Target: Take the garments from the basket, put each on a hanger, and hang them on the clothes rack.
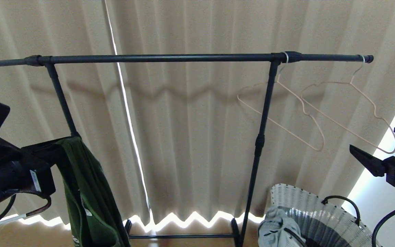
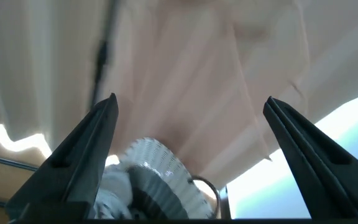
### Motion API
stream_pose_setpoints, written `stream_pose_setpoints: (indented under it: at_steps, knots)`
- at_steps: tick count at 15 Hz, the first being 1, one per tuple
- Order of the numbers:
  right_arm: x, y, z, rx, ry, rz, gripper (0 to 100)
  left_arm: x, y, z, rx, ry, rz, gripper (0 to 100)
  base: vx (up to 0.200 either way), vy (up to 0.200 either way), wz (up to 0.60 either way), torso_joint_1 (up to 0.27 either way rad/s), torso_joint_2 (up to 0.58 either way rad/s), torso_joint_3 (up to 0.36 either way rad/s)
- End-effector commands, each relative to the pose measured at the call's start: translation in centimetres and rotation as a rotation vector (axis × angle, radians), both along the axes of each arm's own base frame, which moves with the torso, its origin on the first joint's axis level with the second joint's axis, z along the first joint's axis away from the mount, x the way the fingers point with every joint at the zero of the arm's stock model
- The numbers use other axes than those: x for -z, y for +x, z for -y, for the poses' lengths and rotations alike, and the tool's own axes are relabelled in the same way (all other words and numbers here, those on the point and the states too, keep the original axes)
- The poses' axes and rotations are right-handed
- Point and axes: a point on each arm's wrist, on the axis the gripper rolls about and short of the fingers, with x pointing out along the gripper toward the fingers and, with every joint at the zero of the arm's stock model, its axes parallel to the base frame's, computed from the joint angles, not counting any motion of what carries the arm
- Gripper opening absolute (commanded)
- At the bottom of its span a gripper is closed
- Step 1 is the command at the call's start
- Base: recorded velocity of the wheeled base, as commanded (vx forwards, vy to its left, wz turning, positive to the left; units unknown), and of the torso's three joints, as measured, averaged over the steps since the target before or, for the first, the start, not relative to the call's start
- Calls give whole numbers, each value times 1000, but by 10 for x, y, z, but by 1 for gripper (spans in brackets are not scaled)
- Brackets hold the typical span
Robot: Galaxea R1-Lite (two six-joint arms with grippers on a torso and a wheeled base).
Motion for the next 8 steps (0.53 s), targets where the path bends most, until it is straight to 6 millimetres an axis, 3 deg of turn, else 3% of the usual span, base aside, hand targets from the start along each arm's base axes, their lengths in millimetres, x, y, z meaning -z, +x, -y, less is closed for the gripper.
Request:
stream_pose_setpoints:
  at_steps: [1,6,8]
  knots:
    - [0,0,0,0,-1,3,100,1,0,0,1,2,-4,0,0,-200,0,-2,-2,2]
    - [-1,-3,3,14,0,9,100,0,-2,0,3,1,4,0,0,-200,0,5,2,1]
    - [-1,-4,3,19,0,12,100,-1,-4,-1,4,0,13,0,0,0,0,0,0,0]
